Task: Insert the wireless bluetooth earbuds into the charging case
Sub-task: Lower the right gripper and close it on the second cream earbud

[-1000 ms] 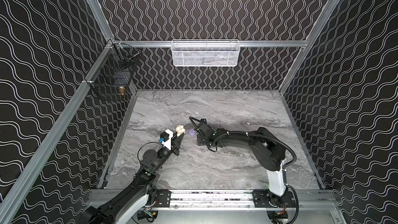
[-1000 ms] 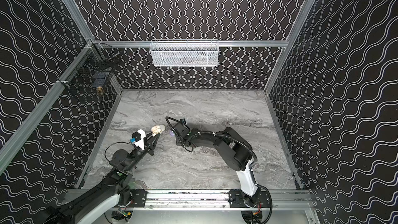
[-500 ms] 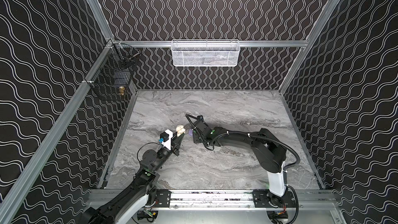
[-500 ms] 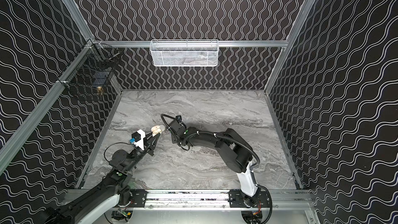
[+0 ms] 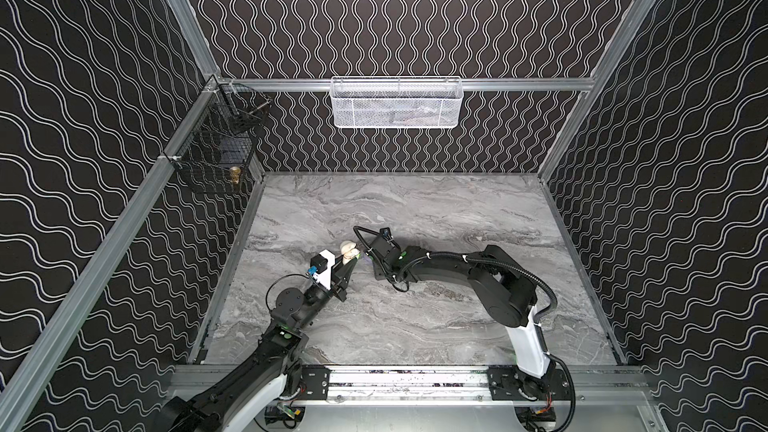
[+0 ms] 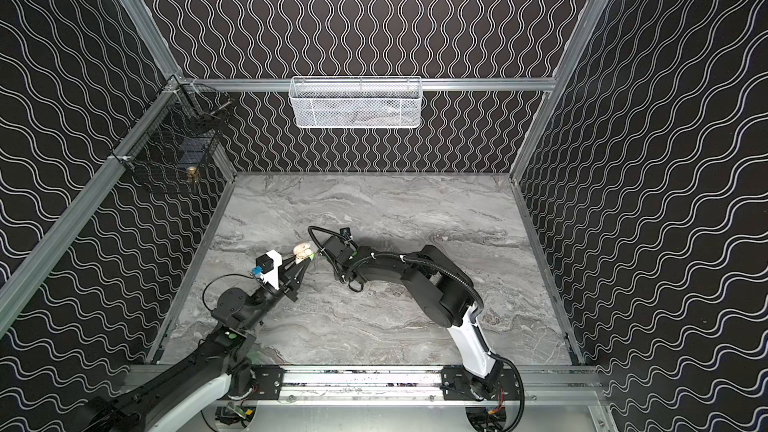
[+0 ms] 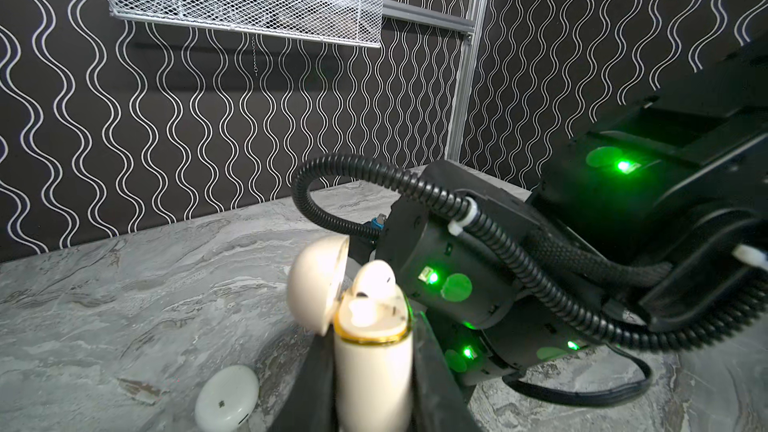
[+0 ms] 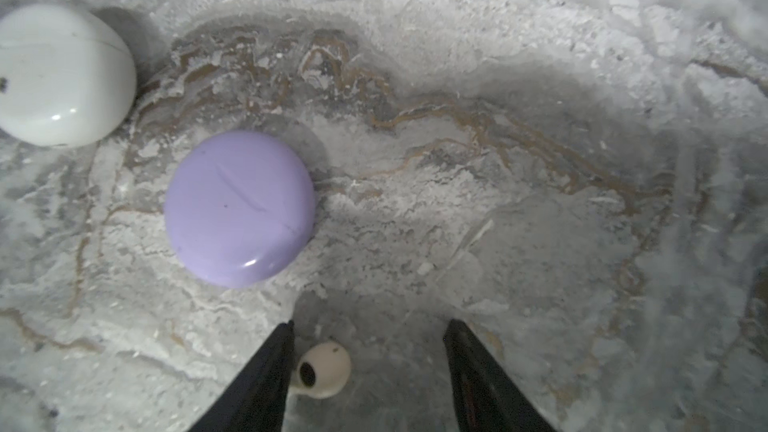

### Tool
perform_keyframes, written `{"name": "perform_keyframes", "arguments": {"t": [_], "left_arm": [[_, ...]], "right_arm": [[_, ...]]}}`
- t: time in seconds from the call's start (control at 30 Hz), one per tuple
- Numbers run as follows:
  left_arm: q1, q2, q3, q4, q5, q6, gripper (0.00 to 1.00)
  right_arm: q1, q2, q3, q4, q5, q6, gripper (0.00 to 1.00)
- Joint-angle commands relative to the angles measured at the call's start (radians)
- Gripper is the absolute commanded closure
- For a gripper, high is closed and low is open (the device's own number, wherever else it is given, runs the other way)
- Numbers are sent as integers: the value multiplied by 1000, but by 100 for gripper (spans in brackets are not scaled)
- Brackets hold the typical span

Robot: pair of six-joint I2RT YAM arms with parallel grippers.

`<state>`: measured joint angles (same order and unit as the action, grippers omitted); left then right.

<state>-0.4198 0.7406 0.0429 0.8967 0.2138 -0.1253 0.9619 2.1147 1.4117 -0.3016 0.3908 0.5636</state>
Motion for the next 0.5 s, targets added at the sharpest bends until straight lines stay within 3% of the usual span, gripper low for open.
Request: {"name": "perform_keyframes", "arguments": {"t": [0.0,0.47], "left_arm": [[2,-18,7,16,-1,10,100],[2,-28,9,13,7,10,100]], "right_arm": [[3,-17,-22,-27,23,16,39],[2,-150,-124,-25,72,19,40]]}}
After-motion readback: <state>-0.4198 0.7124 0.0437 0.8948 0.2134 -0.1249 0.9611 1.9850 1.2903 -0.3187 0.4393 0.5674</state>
